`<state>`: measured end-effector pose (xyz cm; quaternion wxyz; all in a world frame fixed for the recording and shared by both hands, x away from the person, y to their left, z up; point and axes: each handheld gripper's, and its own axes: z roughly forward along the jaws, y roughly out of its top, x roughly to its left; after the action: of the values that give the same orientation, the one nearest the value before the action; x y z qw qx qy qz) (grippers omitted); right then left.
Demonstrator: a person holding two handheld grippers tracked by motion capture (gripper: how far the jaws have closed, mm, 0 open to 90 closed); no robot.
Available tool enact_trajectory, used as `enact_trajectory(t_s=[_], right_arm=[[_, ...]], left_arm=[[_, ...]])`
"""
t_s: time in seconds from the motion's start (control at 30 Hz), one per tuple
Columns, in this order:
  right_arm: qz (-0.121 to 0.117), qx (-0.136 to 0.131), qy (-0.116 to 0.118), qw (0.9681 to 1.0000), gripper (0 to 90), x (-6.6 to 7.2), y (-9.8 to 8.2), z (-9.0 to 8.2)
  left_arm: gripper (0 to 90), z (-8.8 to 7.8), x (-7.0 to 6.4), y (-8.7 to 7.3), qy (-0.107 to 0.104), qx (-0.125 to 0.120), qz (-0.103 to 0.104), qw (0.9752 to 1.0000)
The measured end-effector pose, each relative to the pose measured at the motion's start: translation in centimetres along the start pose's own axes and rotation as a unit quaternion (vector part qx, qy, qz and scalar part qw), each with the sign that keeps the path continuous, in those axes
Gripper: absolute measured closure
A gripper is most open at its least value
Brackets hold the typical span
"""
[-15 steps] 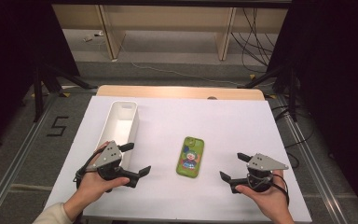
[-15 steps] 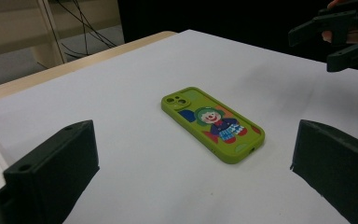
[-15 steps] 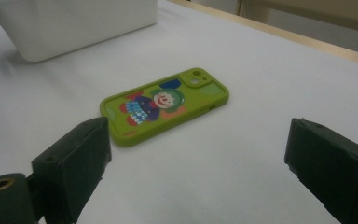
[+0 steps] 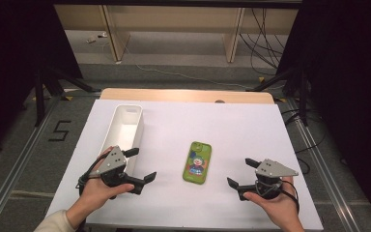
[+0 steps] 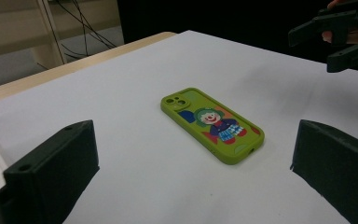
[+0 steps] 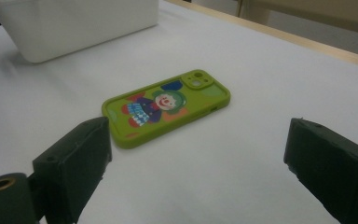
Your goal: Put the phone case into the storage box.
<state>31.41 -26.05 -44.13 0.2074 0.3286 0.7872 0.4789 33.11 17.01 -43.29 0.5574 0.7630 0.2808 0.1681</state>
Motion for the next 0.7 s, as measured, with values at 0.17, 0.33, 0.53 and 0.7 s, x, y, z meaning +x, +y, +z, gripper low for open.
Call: enact_trajectory(t_s=[0.17, 0.33, 0.53, 0.7], right_arm=[[-0.001, 0.002, 0.0, 1.0, 8.5, 0.1, 0.1, 0.2], [-0.002, 0.005, 0.003, 1.0, 8.7, 0.3, 0.2, 0.6], [-0.011, 0.006, 0.011, 0.9999, 13.8, 0.9, 0.7, 1.1], [-0.035, 0.004, 0.024, 0.9991, 38.2, 1.6, 1.7, 2.0]], left_arm=[[0.0, 0.0, 0.0, 0.0, 0.0, 0.0, 0.0, 1.0], [0.0, 0.1, 0.0, 0.0, 0.0, 0.0, 0.0, 1.0], [0.0, 0.1, -0.1, 0.0, 0.0, 0.0, 0.001, 1.0], [0.0, 0.2, -0.1, 0.0, 0.0, 0.001, 0.002, 1.0]])
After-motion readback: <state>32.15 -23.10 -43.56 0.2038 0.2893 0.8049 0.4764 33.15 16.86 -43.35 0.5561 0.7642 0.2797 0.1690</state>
